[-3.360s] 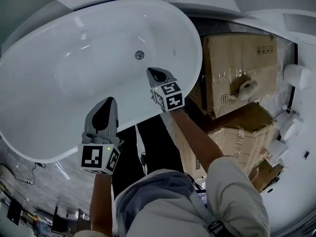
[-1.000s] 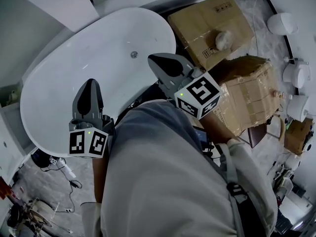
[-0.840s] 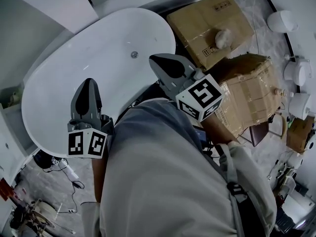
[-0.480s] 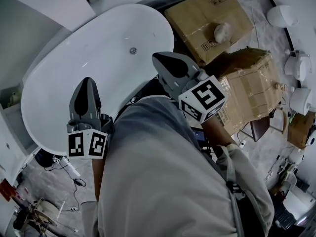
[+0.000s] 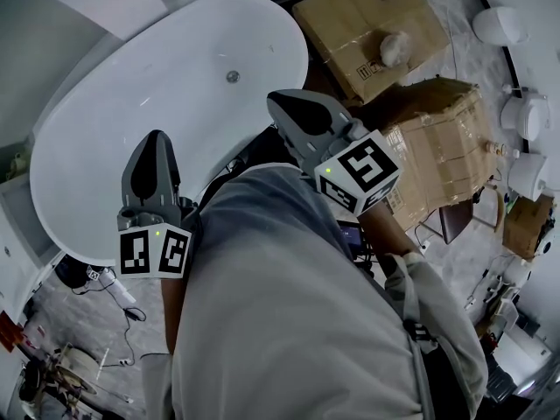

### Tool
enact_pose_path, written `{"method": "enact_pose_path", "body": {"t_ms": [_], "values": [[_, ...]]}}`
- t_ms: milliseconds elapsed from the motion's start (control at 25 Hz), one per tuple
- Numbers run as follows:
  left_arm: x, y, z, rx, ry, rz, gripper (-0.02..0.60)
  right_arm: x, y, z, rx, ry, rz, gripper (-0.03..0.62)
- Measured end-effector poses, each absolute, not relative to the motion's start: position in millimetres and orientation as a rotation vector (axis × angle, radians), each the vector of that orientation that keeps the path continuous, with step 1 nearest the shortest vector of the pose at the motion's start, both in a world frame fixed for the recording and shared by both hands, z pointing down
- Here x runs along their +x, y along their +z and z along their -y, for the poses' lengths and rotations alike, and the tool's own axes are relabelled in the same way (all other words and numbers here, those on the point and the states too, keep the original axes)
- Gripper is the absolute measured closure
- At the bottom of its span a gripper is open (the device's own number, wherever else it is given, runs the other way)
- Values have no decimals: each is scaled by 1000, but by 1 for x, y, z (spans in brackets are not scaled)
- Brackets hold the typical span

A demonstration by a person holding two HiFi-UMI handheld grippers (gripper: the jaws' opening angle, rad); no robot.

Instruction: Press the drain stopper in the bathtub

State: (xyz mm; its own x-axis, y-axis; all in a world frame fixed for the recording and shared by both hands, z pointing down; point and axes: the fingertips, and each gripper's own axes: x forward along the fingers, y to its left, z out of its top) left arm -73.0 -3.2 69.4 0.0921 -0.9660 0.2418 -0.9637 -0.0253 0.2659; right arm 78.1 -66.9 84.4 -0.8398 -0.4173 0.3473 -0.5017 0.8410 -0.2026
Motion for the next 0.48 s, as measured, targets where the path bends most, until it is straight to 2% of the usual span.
{"method": "enact_pose_path", "body": {"t_ms": [480], "values": [[-77,78,-5,1987,5,1892,581,72,93,56,669,414,2669,603]]}}
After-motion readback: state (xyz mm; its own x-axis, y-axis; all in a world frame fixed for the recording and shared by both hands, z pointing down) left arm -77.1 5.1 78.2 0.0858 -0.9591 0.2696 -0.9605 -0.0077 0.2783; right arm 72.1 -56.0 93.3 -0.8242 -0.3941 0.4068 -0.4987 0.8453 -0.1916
